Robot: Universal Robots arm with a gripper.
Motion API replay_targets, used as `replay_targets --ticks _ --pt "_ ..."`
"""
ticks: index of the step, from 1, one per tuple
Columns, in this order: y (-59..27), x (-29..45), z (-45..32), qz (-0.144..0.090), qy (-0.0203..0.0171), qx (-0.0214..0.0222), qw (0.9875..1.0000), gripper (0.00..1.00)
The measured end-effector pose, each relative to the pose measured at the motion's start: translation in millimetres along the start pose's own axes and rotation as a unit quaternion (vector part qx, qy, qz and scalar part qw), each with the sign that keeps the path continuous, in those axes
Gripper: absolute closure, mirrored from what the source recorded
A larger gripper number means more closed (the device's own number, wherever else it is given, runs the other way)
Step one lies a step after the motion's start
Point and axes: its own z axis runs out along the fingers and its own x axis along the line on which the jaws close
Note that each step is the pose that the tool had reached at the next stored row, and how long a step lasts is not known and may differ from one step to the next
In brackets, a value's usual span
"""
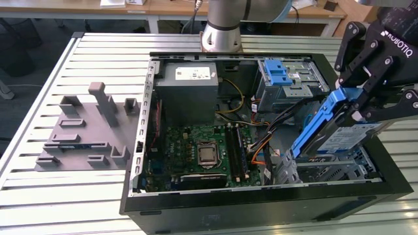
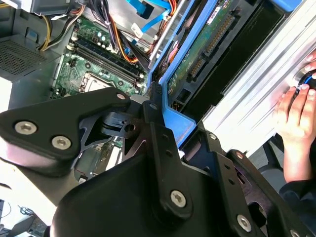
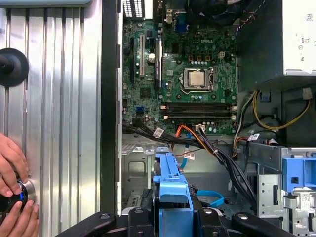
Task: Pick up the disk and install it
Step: 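Insert the disk into the insertion slot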
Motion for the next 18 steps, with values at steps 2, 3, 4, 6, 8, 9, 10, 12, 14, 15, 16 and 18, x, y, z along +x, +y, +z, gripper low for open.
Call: replay_targets --ticks 2,3,4,6,8,9,10,12,14,15,16,18 --pt "0.0 0.5 0.4 0.000 0.0000 0.0000 1.0000 0.63" --pt "0.0 0.7 0.6 0.000 0.0000 0.0000 1.0000 0.63" --pt "-0.1 0.9 0.8 0.000 0.0001 0.0000 1.0000 0.63" --pt "-0.1 1.1 1.5 0.000 0.0001 0.0000 1.0000 0.63" --pt "-0.1 1.3 2.4 0.000 0.0000 0.0000 1.0000 0.63" --pt "-0.1 1.3 2.9 0.000 0.0001 0.0000 1.0000 0.63" --pt "-0.2 1.4 3.4 0.000 0.0001 0.0000 1.0000 0.63" --pt "-0.5 1.5 4.2 0.000 0.0001 0.0000 1.0000 0.63" --pt "-0.9 1.6 4.7 0.000 0.0001 0.0000 1.0000 0.63" --pt "-1.1 1.6 4.9 0.000 0.0002 0.0000 1.0000 0.63" --pt "-1.2 1.6 5.2 0.000 0.0002 0.0000 1.0000 0.63" --pt "-1.7 1.7 6.3 0.000 -0.0001 0.0000 1.0000 0.63"
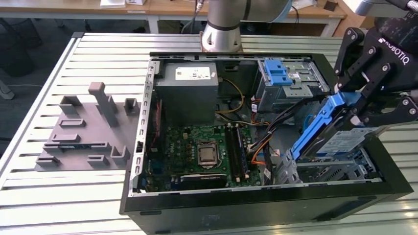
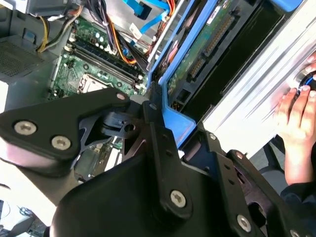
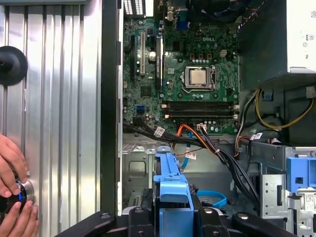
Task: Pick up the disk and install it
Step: 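Insert the disk into the insertion slot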
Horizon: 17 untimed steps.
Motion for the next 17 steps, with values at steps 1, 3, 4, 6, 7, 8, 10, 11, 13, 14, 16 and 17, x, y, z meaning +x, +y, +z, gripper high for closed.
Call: replay_targets --ticks 1,3,4,6,7,8,10,11,13,14,16,17 --pt "-0.3 0.0 0.2 0.000 0.0001 0.0000 1.0000 0.63" --pt "-0.8 0.0 0.8 0.000 0.0002 0.0000 1.0000 0.63" --pt "-0.8 0.0 1.2 0.000 0.0002 0.0000 1.0000 0.63" --pt "-1.0 0.1 3.7 0.000 0.0001 0.0000 1.0000 0.63" --pt "-1.0 0.1 4.5 0.000 0.0002 0.0000 1.0000 0.63" --pt "-1.0 0.1 5.2 0.000 0.0002 0.0000 1.0000 0.63" --pt "-1.1 0.2 6.6 0.000 0.0002 0.0000 1.0000 0.63" --pt "-1.1 0.2 7.2 0.000 0.0002 0.0000 1.0000 0.63" --pt "-1.2 0.3 8.5 0.000 0.0002 0.0000 1.0000 0.63" --pt "-1.2 0.3 9.1 0.000 0.0002 0.0000 1.0000 0.63" --pt "-1.2 0.4 10.4 0.000 0.0002 0.0000 1.0000 0.63" --pt "-1.2 0.5 10.9 0.000 0.0002 0.0000 1.0000 0.63"
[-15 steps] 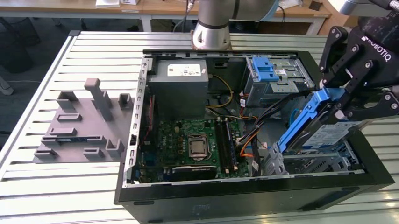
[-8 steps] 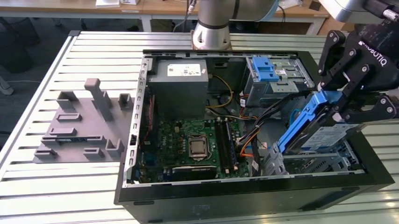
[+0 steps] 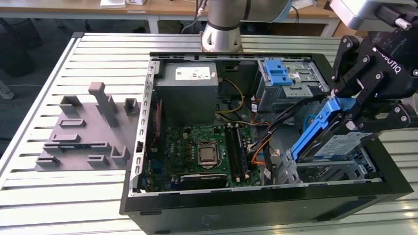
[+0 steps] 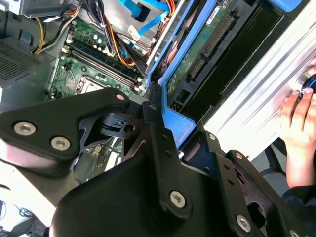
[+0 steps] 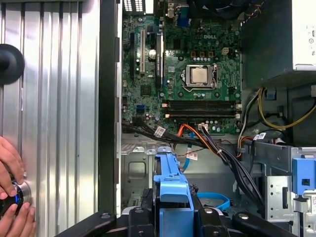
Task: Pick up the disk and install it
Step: 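Insert the disk into the insertion slot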
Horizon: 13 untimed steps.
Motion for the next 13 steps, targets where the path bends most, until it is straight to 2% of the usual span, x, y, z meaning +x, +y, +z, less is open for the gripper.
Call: replay_targets --ticks 3,4,13 --pt "-0.1 0.1 1.7 0.000 0.0000 0.0000 1.0000 0.63" --pt "-0.3 0.3 6.8 0.000 0.0000 0.0000 1.0000 0.63" --pt "-0.5 0.5 12.3 0.000 0.0000 0.0000 1.0000 0.63"
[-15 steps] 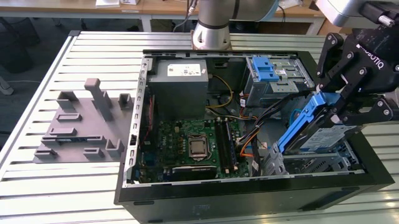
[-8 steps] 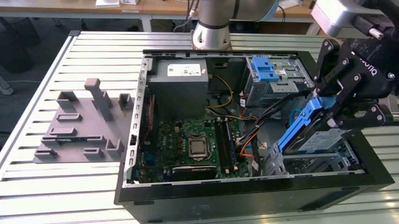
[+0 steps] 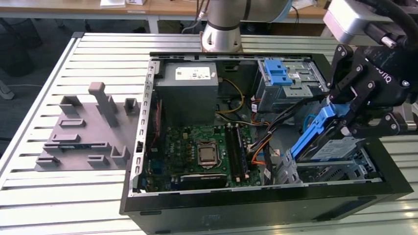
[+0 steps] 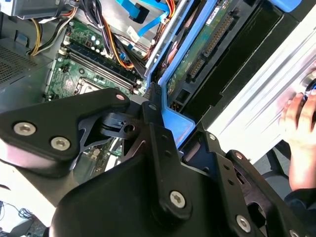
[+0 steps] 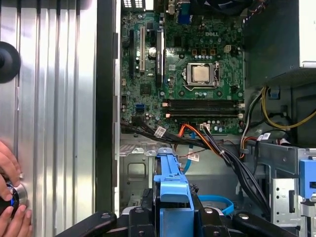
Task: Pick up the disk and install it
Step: 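Insert the disk into the insertion slot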
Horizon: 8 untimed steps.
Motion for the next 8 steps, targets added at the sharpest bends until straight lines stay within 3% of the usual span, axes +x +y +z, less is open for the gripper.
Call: replay_targets --ticks 8 --pt "-0.2 0.2 6.2 0.000 0.0000 0.0000 1.0000 0.63"
